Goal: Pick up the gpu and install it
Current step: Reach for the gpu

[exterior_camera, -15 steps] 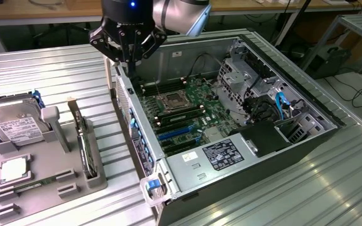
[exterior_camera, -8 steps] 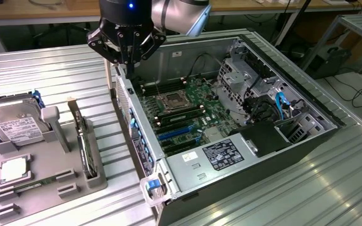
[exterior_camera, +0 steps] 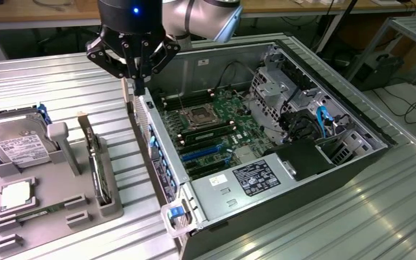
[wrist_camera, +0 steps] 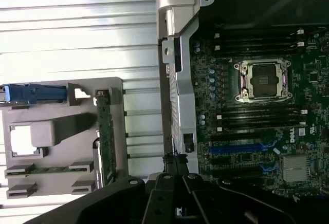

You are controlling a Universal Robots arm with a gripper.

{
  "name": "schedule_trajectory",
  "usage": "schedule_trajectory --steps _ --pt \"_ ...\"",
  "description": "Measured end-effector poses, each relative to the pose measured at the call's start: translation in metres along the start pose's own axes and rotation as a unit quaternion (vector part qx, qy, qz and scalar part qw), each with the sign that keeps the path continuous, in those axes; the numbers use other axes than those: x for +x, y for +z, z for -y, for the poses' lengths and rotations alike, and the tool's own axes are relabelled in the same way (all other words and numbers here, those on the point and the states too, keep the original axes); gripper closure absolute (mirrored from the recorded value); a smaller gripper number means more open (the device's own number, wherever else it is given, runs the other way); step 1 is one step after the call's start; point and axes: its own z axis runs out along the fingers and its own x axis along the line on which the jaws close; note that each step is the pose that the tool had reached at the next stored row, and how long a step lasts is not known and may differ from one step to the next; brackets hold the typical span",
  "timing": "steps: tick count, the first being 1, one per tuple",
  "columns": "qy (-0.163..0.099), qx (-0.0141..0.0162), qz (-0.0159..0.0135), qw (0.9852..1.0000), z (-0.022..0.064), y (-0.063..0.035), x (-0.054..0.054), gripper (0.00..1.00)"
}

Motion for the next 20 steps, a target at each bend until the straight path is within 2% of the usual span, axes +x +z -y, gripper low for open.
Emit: schedule_trajectory --steps 20 --pt "-0.009 -0.0003 -0.0004 1.0000 0.0155 -0.0006 0.028 0.89"
